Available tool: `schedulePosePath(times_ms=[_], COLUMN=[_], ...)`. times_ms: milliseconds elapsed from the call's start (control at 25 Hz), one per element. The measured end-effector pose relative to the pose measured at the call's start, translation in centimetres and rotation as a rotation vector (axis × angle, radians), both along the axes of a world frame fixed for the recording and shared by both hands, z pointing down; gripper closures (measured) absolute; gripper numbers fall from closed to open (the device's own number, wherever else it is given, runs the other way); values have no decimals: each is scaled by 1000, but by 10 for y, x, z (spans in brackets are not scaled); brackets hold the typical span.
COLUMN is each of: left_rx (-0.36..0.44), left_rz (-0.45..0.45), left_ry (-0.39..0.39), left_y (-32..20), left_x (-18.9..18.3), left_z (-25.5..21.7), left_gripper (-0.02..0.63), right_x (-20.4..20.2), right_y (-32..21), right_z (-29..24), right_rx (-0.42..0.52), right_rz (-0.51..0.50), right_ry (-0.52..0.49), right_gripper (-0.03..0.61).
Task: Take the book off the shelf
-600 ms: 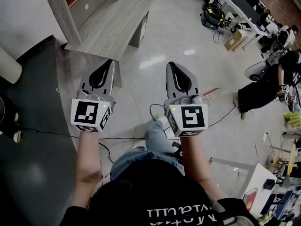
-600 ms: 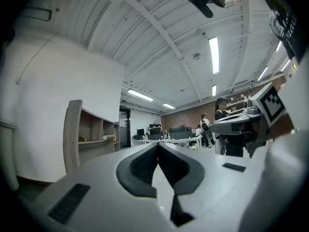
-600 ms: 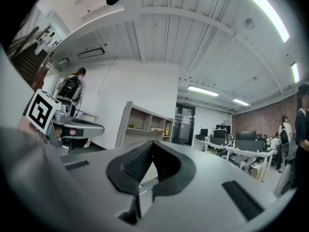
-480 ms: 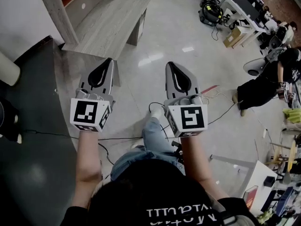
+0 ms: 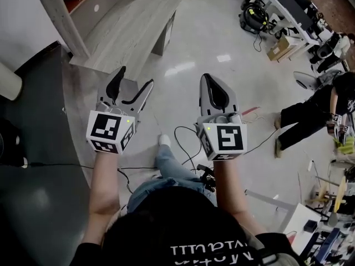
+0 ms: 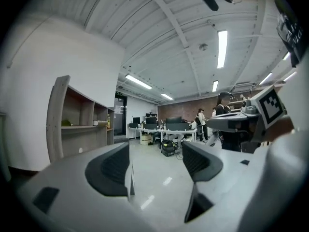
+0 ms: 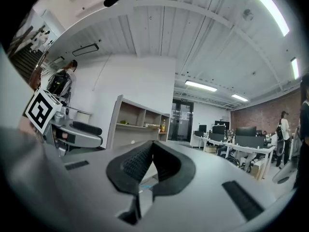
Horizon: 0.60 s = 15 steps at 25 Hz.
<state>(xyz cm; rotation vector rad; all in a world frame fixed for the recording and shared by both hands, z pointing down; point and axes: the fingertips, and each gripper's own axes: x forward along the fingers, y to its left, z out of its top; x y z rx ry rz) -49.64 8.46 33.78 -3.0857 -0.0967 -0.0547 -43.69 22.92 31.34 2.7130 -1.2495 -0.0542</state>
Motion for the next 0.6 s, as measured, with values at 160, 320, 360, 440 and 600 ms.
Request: schedulePosePath(times_ms=[160, 320, 360, 440, 600], left_rx=[-47, -30, -27, -27, -43], left_rz=[0, 8, 6, 0, 0], left_ry=[-3, -12, -14, -17, 1], left_y=[-13, -18, -20, -25, -35], left_x=[48, 107, 122, 152, 202], left_z=[-4, -1, 0, 0, -10], left_gripper=[229, 225, 225, 227, 227], right_x=[42, 101, 118, 149, 200], right_y=[-13, -23, -24, -26, -28], right_z=[7, 4, 5, 2, -2], right_rx=[-41, 0, 6, 22, 45], right_rz=[3, -6, -4, -7, 5], right_ry=[-40, -4, -5, 7, 5], right_gripper=[563, 563, 563, 563, 563])
